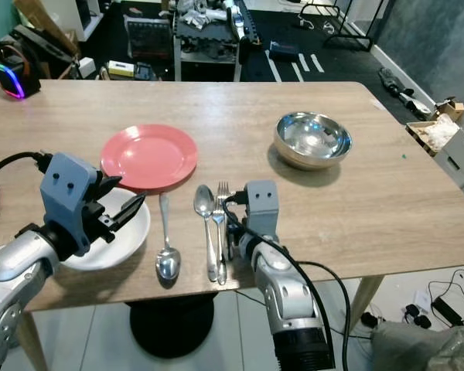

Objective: Setting the table

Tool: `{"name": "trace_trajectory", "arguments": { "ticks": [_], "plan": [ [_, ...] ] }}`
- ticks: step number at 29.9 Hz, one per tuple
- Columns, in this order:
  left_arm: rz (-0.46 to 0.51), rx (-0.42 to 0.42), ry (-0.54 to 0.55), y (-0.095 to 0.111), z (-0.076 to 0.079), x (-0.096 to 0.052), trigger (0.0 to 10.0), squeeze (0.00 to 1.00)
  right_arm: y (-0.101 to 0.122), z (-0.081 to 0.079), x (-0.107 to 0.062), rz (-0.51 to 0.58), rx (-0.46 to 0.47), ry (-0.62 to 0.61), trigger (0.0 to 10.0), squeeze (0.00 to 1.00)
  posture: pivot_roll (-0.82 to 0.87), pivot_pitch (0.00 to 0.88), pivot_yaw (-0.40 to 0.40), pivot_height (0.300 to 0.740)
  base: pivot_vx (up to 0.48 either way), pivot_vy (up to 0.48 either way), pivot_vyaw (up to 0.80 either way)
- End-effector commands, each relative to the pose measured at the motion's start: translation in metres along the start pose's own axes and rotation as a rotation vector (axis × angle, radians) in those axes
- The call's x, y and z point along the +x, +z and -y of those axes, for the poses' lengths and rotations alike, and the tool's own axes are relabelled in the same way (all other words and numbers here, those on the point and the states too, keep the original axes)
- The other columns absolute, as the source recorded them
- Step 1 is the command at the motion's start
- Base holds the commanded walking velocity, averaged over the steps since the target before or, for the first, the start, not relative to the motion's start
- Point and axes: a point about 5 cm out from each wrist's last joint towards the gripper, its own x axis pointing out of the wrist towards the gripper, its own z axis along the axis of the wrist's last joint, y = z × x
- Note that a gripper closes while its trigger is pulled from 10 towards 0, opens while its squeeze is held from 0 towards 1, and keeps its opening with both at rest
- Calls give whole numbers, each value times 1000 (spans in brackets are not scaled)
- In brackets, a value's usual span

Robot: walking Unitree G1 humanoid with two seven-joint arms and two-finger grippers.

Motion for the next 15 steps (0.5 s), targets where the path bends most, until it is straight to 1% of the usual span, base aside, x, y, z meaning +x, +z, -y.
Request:
{"name": "trace_trajectory", "arguments": {
  "ticks": [1, 4, 9, 12, 13, 14, 15],
  "plan": [
    [-5, 8, -4, -1, 1, -1, 10000, 0, -4, 8, 1, -31, 2, -27, 10000, 0, 96, 86, 37, 740, 0, 0, 0],
    [-5, 9, -6, -1, 1, -1, 10000, 0, -6, 12, -2, -45, -20, -33, 10000, 0, 95, 88, 37, 740, 0, 0, 0],
    [-7, 9, -5, -2, 1, -1, 10000, 0, -16, 7, -8, -67, -65, -26, 10000, 0, 95, 86, 38, 740, 0, 0, 0],
    [-7, 11, -7, -2, 1, 0, 10000, 0, -23, 3, -8, -89, -16, -17, 10000, 0, 98, 84, 39, 740, 0, 0, 0],
    [-7, 11, -7, -2, 1, 0, 10000, 0, -22, 1, -8, -83, 19, -3, 10000, 0, 98, 84, 39, 740, 0, 0, 0],
    [-7, 11, -7, -2, 1, 0, 10000, 0, -19, -4, -8, -68, 99, 32, 10000, 0, 99, 82, 40, 740, 0, 0, 0],
    [-8, 11, -7, -2, 1, 0, 10000, 0, -14, -7, -8, -39, 113, 51, 10000, 0, 99, 80, 41, 740, 0, 0, 0]
  ]
}}
